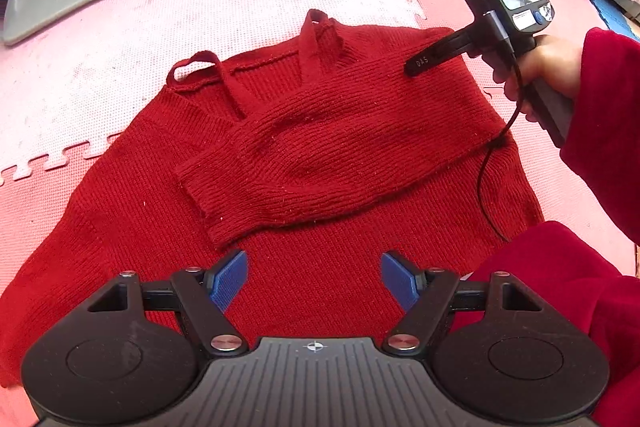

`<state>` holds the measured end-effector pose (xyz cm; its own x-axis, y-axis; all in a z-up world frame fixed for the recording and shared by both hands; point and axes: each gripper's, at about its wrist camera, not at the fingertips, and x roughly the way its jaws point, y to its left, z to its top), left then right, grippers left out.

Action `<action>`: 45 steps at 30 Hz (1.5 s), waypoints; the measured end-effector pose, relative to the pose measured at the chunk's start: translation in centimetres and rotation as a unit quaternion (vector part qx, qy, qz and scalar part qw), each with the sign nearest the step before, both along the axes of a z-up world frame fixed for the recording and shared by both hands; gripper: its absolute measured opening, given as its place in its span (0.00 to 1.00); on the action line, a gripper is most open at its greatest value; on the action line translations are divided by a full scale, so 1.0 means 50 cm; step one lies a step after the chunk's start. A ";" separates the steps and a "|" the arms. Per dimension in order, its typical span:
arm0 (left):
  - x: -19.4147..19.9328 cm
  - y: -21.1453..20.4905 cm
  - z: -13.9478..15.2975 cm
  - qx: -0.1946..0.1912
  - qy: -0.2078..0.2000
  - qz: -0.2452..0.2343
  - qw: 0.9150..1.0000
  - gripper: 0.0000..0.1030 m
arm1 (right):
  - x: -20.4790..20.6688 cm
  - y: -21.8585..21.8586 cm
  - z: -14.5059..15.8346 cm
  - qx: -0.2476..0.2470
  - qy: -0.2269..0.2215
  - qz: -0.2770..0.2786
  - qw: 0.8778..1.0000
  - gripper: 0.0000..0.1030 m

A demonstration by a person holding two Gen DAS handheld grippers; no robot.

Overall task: Fold clothes
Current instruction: 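Sweep the right gripper across the folded sleeve toward the collar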

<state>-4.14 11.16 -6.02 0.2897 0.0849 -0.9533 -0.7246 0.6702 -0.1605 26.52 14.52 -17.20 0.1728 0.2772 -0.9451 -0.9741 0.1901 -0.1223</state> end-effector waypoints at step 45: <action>-0.121 0.014 0.013 0.000 -0.046 0.084 0.995 0.73 | -0.319 0.113 -0.015 -0.014 -0.062 0.070 0.996 0.32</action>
